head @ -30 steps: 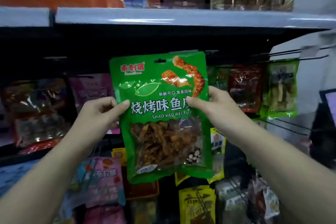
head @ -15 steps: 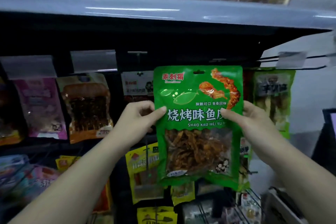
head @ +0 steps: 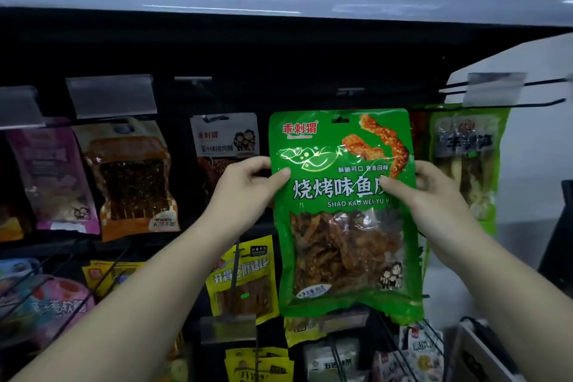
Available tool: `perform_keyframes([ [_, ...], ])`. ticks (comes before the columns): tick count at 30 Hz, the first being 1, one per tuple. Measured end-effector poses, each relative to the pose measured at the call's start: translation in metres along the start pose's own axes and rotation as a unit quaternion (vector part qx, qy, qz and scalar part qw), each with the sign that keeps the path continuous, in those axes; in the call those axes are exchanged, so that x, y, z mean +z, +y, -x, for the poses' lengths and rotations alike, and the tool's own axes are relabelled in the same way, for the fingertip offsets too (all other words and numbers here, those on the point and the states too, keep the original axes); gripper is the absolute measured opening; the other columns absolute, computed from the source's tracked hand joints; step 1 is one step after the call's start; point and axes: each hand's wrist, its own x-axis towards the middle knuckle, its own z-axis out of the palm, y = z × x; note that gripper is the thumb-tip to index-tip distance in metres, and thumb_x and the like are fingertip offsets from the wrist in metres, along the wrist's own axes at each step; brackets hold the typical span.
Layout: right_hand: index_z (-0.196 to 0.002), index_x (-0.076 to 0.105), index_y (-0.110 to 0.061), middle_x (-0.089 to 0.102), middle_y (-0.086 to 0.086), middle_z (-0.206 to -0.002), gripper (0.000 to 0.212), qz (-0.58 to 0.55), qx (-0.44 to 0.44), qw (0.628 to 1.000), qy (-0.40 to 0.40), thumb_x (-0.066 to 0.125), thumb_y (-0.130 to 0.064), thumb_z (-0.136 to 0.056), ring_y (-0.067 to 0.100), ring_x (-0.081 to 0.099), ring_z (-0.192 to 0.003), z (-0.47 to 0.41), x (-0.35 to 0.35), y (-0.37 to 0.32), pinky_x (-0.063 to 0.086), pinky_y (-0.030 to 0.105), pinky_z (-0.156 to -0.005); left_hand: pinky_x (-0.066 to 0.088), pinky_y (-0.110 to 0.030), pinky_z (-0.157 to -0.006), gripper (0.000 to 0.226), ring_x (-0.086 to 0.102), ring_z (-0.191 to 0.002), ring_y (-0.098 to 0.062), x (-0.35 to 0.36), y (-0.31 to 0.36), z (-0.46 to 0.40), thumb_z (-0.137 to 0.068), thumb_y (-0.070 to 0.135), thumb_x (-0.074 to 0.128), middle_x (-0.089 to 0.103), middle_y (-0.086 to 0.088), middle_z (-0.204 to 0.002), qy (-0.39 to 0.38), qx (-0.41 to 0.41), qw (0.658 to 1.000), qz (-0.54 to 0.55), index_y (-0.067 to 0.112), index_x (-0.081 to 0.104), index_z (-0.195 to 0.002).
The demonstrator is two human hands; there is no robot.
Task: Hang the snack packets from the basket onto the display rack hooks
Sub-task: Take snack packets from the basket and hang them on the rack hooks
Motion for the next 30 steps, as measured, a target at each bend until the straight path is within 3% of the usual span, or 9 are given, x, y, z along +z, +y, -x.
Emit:
perform_keyframes([
  [3, -0.107, 0.06, -0.027, 0.069, -0.005, -0.106, 0.023, -0.001, 0.005, 1.0, 0.001, 0.068, -0.028, -0.085, 0.02, 0.066, -0.101, -0.001, 0.001, 0.001, 0.049, 0.049, -0.096, 0.05, -0.014, -0.056, 0.01, 0.068, -0.057, -0.004, 0.0, 0.002, -0.002, -0.093, 0.018, 0.063, 0.076, 0.006, -0.072, 0.006, -0.001, 1.0, -0.014, 0.015, 0.071, -0.098],
  [7, -0.107, 0.061, -0.029, 0.068, -0.006, -0.11, 0.025, 0.002, 0.007, 1.0, 0.002, 0.07, -0.03, -0.084, 0.02, 0.063, -0.106, -0.004, 0.002, 0.003, 0.046, 0.049, -0.099, 0.058, -0.042, -0.084, 0.011, 0.074, -0.082, -0.021, 0.001, -0.004, -0.008, -0.092, 0.021, 0.065, 0.078, -0.002, -0.085, 0.014, -0.011, 0.999, -0.027, 0.016, 0.072, -0.098],
  [11, -0.105, 0.061, -0.028, 0.069, -0.006, -0.107, 0.02, -0.002, 0.0, 1.0, 0.001, 0.068, -0.026, -0.086, 0.018, 0.065, -0.101, -0.007, 0.002, 0.002, 0.048, 0.046, -0.097, 0.058, -0.043, -0.084, 0.012, 0.074, -0.081, -0.018, 0.002, -0.004, -0.01, -0.091, 0.022, 0.066, 0.077, 0.0, -0.084, 0.029, -0.002, 0.999, -0.03, 0.014, 0.073, -0.095],
  [18, -0.106, 0.061, -0.027, 0.071, -0.006, -0.106, 0.021, -0.007, 0.007, 1.0, -0.008, 0.068, -0.024, -0.087, 0.017, 0.068, -0.098, -0.015, 0.001, 0.007, 0.05, 0.045, -0.095, 0.057, -0.047, -0.086, 0.014, 0.073, -0.085, -0.026, 0.003, -0.014, -0.019, -0.09, 0.026, 0.066, 0.077, -0.004, -0.083, 0.025, -0.013, 0.998, -0.052, 0.014, 0.074, -0.091],
  [22, -0.105, 0.061, -0.025, 0.071, -0.005, -0.104, 0.019, -0.002, 0.019, 1.0, -0.023, 0.067, -0.021, -0.088, 0.014, 0.069, -0.093, -0.03, 0.009, 0.014, 0.052, 0.036, -0.087, 0.058, -0.045, -0.084, 0.015, 0.074, -0.082, -0.023, 0.003, -0.025, -0.032, -0.089, 0.028, 0.067, 0.077, -0.002, -0.084, 0.026, -0.034, 0.997, -0.068, 0.015, 0.074, -0.089],
  [24, -0.11, 0.06, -0.021, 0.071, -0.005, -0.104, 0.024, 0.004, 0.022, 1.0, -0.022, 0.067, -0.02, -0.088, 0.013, 0.068, -0.091, -0.045, 0.014, 0.017, 0.052, 0.029, -0.079, 0.057, -0.047, -0.086, 0.02, 0.073, -0.084, -0.028, 0.005, -0.03, -0.044, -0.083, 0.036, 0.068, 0.077, -0.006, -0.084, 0.035, -0.044, 0.996, -0.074, 0.016, 0.073, -0.085],
  [28, -0.104, 0.061, -0.025, 0.069, -0.005, -0.103, 0.017, 0.044, 0.029, 0.998, -0.02, 0.067, -0.023, -0.088, 0.016, 0.066, -0.095, -0.082, 0.024, 0.03, 0.05, 0.041, -0.092, 0.058, -0.053, -0.08, 0.013, 0.072, -0.087, -0.034, 0.009, -0.045, -0.074, -0.088, 0.028, 0.068, 0.076, -0.006, -0.088, 0.054, -0.085, 0.993, -0.068, 0.016, 0.073, -0.085],
  [30, -0.115, 0.058, -0.021, 0.066, -0.001, -0.113, 0.03, 0.071, 0.027, 0.997, -0.019, 0.067, -0.027, -0.087, 0.021, 0.063, -0.103, -0.103, 0.031, 0.036, 0.047, 0.045, -0.098, 0.059, -0.053, -0.077, 0.019, 0.071, -0.087, -0.035, 0.011, -0.055, -0.093, -0.084, 0.034, 0.069, 0.076, -0.007, -0.092, 0.072, -0.099, 0.989, -0.084, 0.018, 0.073, -0.093],
])
